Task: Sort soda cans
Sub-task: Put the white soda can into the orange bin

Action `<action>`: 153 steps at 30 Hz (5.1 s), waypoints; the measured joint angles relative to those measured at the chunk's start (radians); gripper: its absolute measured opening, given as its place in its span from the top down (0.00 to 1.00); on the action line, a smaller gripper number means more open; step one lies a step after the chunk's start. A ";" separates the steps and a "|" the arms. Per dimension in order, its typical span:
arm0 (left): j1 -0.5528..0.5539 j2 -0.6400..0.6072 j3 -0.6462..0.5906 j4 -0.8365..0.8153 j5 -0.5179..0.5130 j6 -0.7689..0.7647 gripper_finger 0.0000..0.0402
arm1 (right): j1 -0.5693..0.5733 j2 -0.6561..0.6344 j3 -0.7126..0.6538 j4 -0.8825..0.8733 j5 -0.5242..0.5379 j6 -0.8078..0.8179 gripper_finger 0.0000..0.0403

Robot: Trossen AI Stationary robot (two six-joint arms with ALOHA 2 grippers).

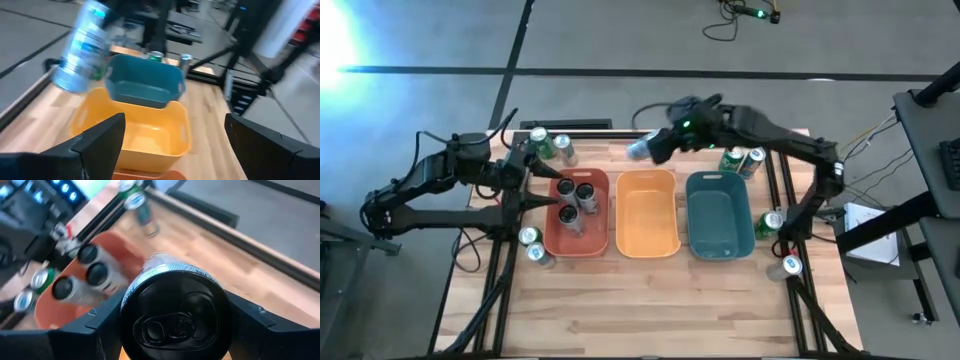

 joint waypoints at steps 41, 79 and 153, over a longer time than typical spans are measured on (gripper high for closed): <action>-0.003 0.482 -0.023 0.287 0.289 -0.024 0.19 | 0.221 0.262 0.330 -0.017 -0.253 -0.198 0.37; -0.008 0.453 -0.011 0.343 0.340 -0.023 0.40 | 0.223 0.236 0.331 0.011 -0.189 -0.222 0.16; -0.023 0.523 0.425 0.302 0.207 0.078 0.42 | 0.243 0.203 0.322 0.602 -0.088 -0.476 0.35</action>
